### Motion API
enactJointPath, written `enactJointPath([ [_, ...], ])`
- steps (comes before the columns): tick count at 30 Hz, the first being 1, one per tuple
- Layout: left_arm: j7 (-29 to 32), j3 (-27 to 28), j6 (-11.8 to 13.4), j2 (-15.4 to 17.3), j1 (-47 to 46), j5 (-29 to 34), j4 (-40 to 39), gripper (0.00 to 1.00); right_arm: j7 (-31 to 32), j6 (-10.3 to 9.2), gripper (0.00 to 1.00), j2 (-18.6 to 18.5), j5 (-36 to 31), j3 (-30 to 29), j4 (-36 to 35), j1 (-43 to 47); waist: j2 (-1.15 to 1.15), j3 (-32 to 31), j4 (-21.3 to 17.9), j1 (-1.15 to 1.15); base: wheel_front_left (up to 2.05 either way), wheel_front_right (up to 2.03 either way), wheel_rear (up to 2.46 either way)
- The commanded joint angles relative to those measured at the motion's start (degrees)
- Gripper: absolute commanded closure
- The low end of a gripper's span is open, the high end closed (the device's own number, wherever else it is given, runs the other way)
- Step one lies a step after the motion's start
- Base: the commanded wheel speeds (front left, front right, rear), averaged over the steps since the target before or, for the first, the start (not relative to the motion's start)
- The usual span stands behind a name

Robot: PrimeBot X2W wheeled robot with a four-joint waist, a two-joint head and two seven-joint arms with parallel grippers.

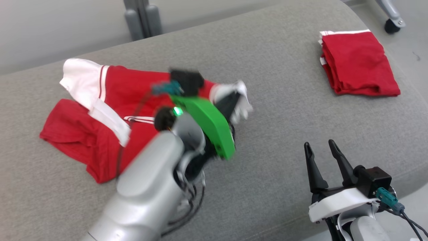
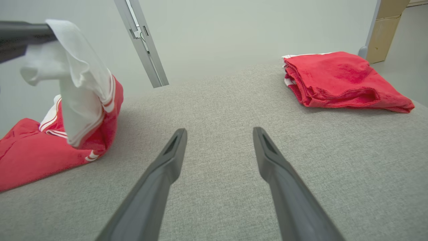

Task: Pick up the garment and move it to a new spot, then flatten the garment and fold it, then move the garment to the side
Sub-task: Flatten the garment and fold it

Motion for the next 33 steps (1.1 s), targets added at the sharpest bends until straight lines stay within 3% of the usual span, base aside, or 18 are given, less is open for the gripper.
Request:
enactJointPath([
  [1, -0.6, -2.26, -0.89, 0.05, 1.09, -0.41, 0.53, 1.0, -0.04, -0.09, 0.0, -0.12, 0.48, 0.15, 0.17, -0.77, 0.0, 2.62, -3.07, 0.0, 0.0, 0.0, 0.0],
  [4, -1.76, -9.72, -1.24, -0.16, 3.02, -3.34, -0.28, 1.0, -0.04, -0.09, 0.0, -0.08, 1.46, 0.47, 0.31, -1.66, 0.0, 4.43, -5.08, 0.0, 0.0, 0.0, 0.0],
  [11, -7.25, -19.33, 1.88, -0.1, 0.53, -7.08, -0.59, 1.0, -0.04, -0.09, 0.0, -0.07, 3.27, 0.58, 1.48, -1.64, 0.0, 5.81, -7.88, 0.0, 0.0, 0.0, 0.0],
  [12, -9.03, -20.53, 2.36, -0.12, -0.16, -7.9, -0.71, 0.81, -0.04, -0.09, 0.0, -0.08, 3.47, 0.8, 1.64, -1.44, 0.0, 5.81, -8.11, 0.0, 0.0, 0.0, 0.0],
  [13, -10.17, -21.25, 2.71, -0.1, -0.51, -8.55, -0.8, 0.23, -0.04, -0.09, 0.0, -0.07, 3.58, 0.92, 1.72, -1.38, 0.0, 5.8, -8.22, 0.0, 0.0, 0.0, 0.0],
  [14, -11.29, -22.13, 3.24, -0.09, -0.81, -9.38, -0.83, 0.0, -0.04, -0.09, 0.0, -0.07, 3.72, 1.06, 1.83, -1.38, 0.0, 5.81, -8.32, 0.0, 0.0, 0.0, 0.0],
  [18, -14.81, -24.59, 5.31, -0.07, -2.13, -10.02, 0.07, 0.0, -0.04, -0.09, 0.0, -0.09, 3.97, 0.82, 2.24, -1.77, 0.0, 5.22, -8.16, 0.0, 0.0, 0.0, 0.0],
  [22, -17.3, -23.33, 7.45, 0.4, 0.52, -11.73, 0.93, 0.0, -0.04, -0.09, 0.0, -0.09, 3.23, -0.43, 2.36, -0.81, 0.0, 3.74, -7.37, 0.0, 0.0, 0.0, 0.0],
  [25, -19.65, -19.95, 10.88, 4.35, 2.22, -12.52, 1.07, 0.0, -0.04, -0.09, 0.0, -0.1, 2.81, -1.59, 2.14, -0.22, 0.0, 3.09, -6.4, 0.0, 0.0, 0.0, 0.0],
  [29, -23.21, -14.7, 17.86, 11.15, 4.47, -11.87, 2.22, 0.0, -0.04, -0.09, 0.0, -0.06, 2.29, -2.22, 1.78, 0.56, 0.0, 2.39, -4.94, 0.0, 0.0, 0.0, 0.0],
  [33, -22.86, -11.88, 21.58, 16.56, 6.26, -12.79, 3.2, 0.0, -0.04, -0.09, 0.0, -0.1, 2.08, -2.67, 1.38, 0.91, 0.0, 2.17, -3.57, 0.0, 0.0, 0.0, 0.0],
])
